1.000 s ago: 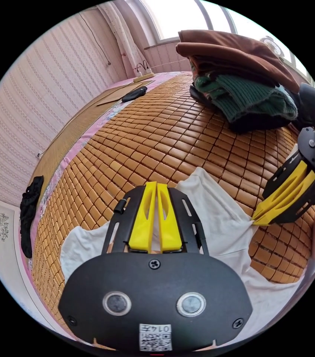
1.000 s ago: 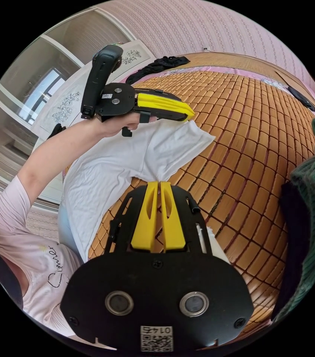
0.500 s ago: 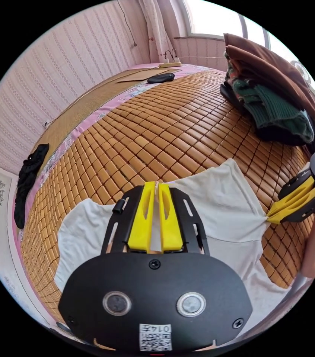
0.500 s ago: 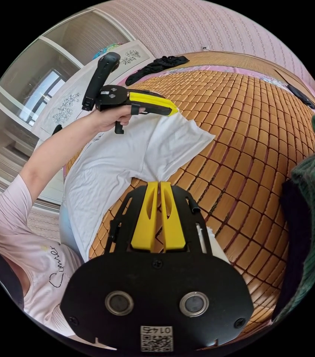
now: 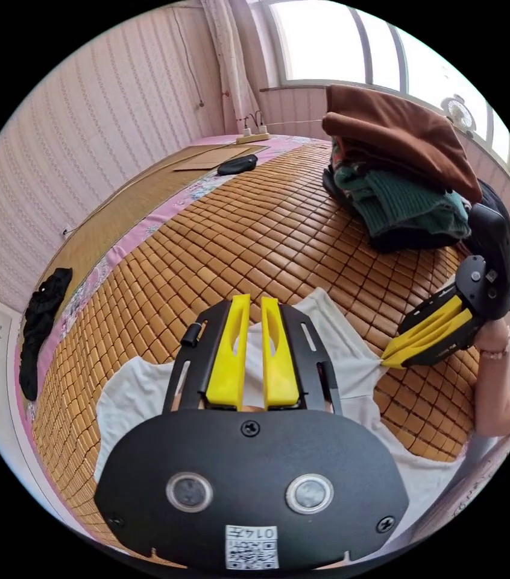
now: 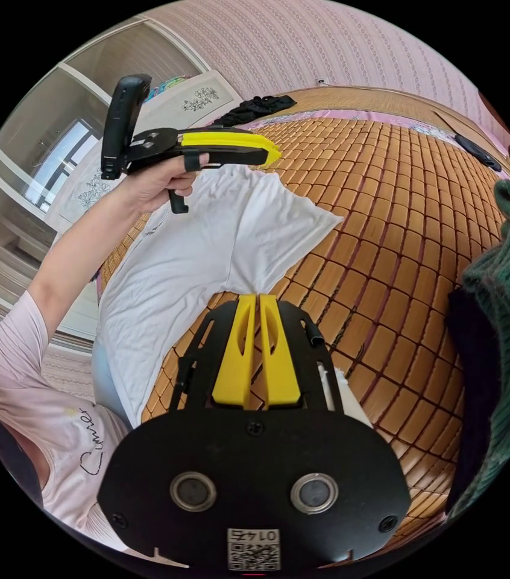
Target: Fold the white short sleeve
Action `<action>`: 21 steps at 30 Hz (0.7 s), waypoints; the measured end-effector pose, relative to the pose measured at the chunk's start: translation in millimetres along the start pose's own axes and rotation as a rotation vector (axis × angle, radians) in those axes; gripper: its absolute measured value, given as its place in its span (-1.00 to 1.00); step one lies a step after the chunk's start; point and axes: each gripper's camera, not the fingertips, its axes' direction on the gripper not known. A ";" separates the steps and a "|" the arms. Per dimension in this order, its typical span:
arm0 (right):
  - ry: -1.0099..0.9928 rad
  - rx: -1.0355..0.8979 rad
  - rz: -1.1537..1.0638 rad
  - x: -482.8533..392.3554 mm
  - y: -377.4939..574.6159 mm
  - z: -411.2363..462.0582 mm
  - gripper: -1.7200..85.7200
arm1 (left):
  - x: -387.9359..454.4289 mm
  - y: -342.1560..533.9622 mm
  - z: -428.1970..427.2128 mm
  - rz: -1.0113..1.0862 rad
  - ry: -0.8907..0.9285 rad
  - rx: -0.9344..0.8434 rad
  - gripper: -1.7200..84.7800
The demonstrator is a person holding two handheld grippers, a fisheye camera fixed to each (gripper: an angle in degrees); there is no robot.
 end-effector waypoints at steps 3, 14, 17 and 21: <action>0.001 0.000 -0.003 -2.1 -1.6 2.4 -0.96 | 35.1 -11.9 18.0 0.099 0.086 -0.060 -0.80; 0.031 0.008 0.019 -7.7 -5.7 8.0 -0.95 | 49.8 -15.9 32.1 0.126 0.132 -0.046 -0.94; 0.011 0.011 0.030 -7.0 -7.5 10.8 -0.95 | 34.6 -7.1 18.2 0.076 0.167 -0.052 -0.86; 0.007 0.005 0.025 -9.9 -9.2 13.9 -0.95 | 13.3 8.5 -24.7 0.057 0.147 0.003 -0.82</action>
